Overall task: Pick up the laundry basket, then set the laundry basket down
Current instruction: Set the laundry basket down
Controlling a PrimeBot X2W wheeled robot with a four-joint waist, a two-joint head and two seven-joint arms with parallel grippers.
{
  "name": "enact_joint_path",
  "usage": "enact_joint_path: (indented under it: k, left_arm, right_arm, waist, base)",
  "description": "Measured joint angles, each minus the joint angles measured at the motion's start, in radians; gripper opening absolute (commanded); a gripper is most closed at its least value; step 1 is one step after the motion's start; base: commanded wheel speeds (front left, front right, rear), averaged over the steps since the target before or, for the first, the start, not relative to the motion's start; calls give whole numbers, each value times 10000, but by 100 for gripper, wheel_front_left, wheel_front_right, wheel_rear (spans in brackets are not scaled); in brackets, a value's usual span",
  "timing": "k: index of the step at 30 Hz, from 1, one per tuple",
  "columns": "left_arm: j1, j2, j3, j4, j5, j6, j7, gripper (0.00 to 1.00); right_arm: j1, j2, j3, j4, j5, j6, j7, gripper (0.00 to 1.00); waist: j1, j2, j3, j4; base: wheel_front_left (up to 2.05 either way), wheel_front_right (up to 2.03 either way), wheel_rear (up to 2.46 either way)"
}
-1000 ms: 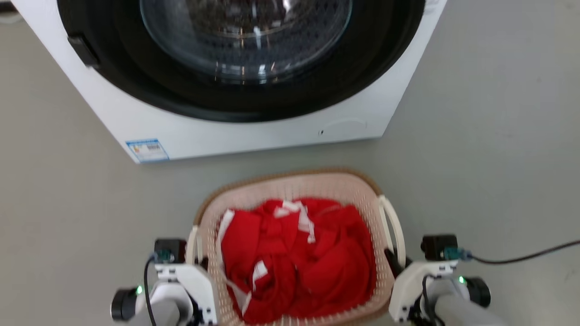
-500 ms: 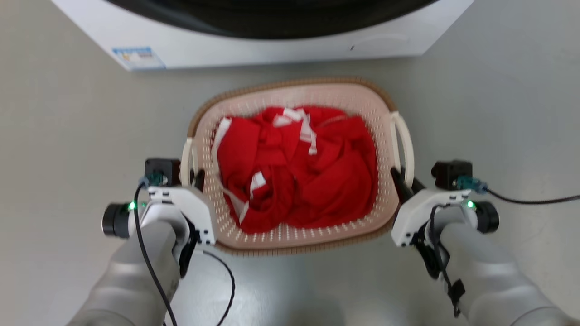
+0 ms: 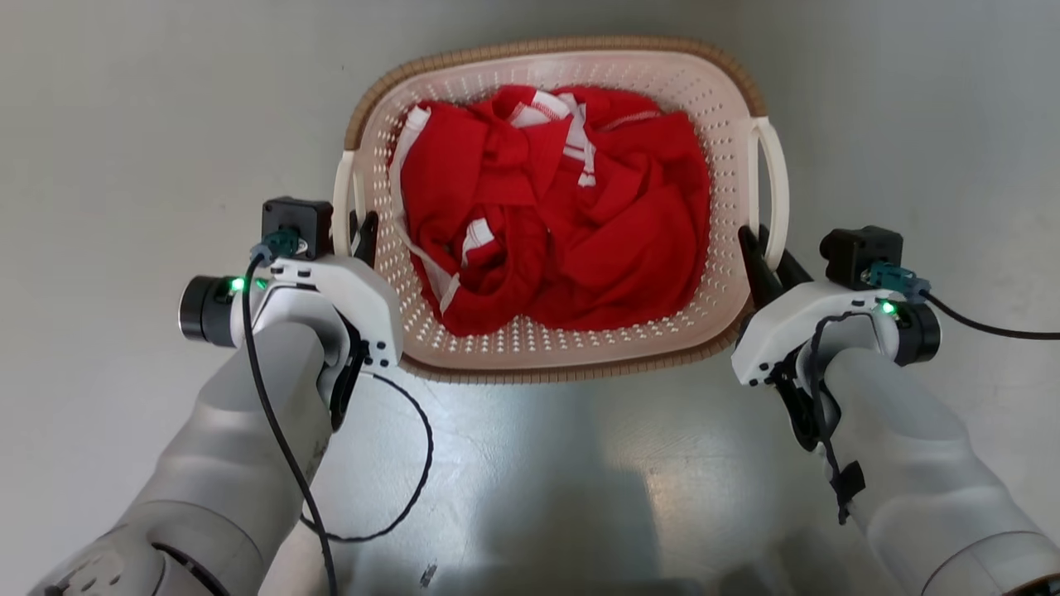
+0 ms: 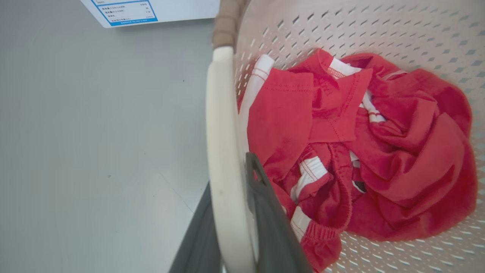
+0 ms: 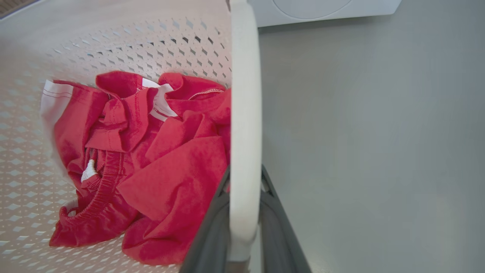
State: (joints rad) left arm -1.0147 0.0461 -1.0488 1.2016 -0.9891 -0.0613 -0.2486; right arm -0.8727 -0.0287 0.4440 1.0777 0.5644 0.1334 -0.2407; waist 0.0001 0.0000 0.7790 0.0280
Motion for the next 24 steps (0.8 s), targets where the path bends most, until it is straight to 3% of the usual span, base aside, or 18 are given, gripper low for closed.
enact_joint_path:
  k: [13,24]
  left_arm:
    - [-363,140,702,-780,917,142,-13,0]
    - [-363,111,1189,-901,1569,109,-40,0]
  right_arm:
    - [34,-111,-1147,-757,-995,-2,-58,0]
    - [161,-115,-1381,-911,-1149,-2,-61,0]
  waist:
    - [0,0,897,109]
    - [0,0,1175,90]
  base:
    - [0,0,0]
    - [0,0,0]
